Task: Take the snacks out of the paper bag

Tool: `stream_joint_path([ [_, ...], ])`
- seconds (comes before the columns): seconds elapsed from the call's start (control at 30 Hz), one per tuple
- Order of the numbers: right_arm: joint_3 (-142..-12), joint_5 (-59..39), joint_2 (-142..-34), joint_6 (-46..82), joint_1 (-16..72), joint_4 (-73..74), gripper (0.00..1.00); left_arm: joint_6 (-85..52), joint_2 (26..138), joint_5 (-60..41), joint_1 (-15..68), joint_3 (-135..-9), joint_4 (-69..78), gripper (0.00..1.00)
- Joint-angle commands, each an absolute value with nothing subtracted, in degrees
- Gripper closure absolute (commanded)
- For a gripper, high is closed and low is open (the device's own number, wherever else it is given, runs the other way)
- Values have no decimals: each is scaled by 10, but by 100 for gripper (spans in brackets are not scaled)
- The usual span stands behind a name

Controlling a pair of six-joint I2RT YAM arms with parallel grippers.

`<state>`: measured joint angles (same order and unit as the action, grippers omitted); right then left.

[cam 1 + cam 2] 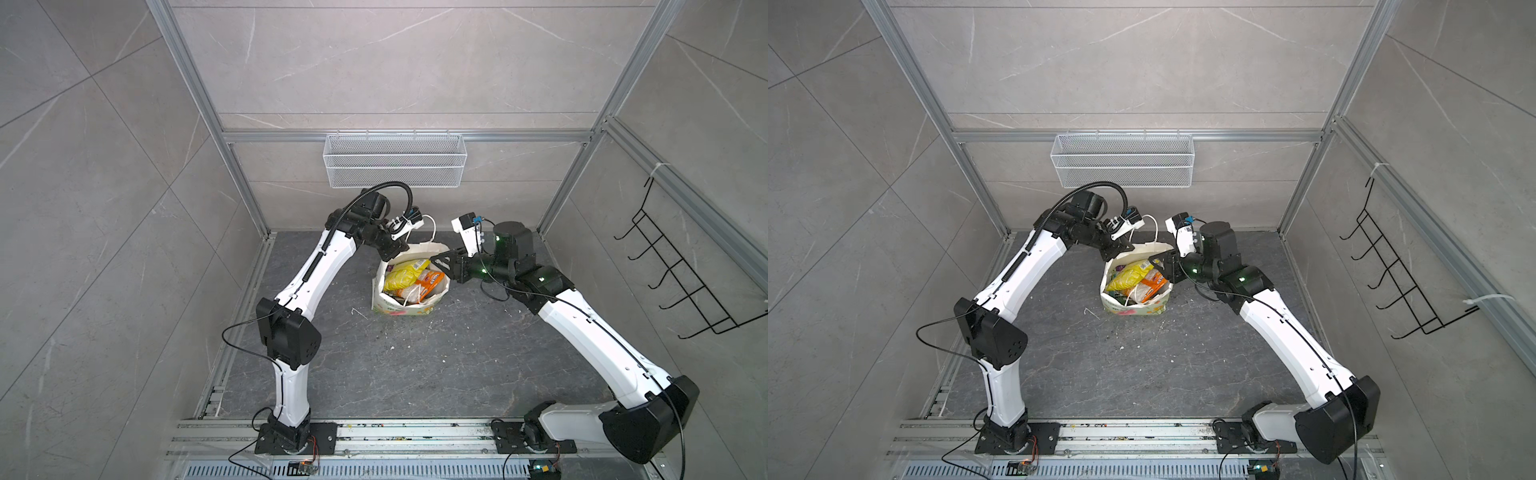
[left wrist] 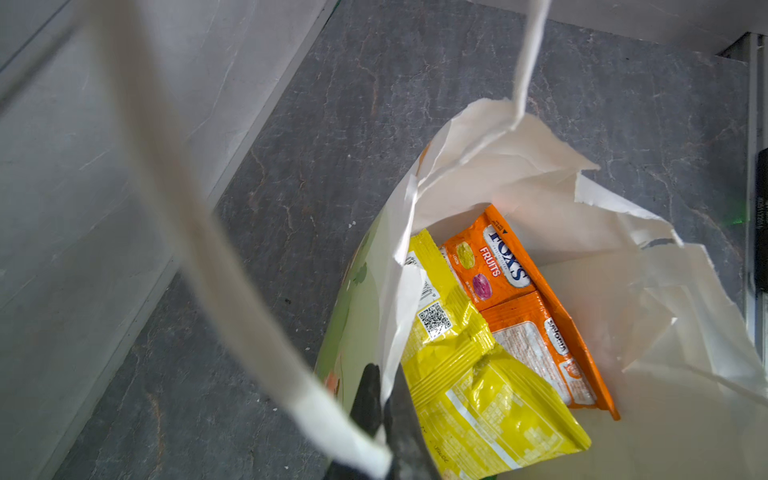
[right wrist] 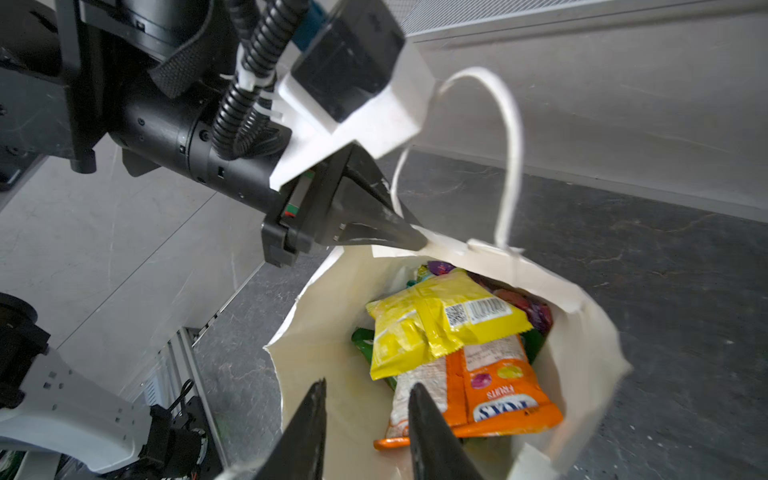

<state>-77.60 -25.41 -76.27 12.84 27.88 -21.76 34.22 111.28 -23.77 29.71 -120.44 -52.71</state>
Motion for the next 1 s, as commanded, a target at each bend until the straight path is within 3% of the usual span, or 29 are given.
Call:
stream_joint_path([
  [0.0,-777,-226,-759,134,304,-242,65,328,1046,-232,320,-1172,-448,100],
  [0.4,-738,-79,-777,202,357,-292,63,305,957,-203,336,-1010,-344,100],
  [0.5,-739,-44,-774,230,356,-294,56,315,936,-202,336,-980,-322,100],
  [0.97,-824,-63,-842,317,336,-393,46,326,909,-228,337,-964,-296,100],
])
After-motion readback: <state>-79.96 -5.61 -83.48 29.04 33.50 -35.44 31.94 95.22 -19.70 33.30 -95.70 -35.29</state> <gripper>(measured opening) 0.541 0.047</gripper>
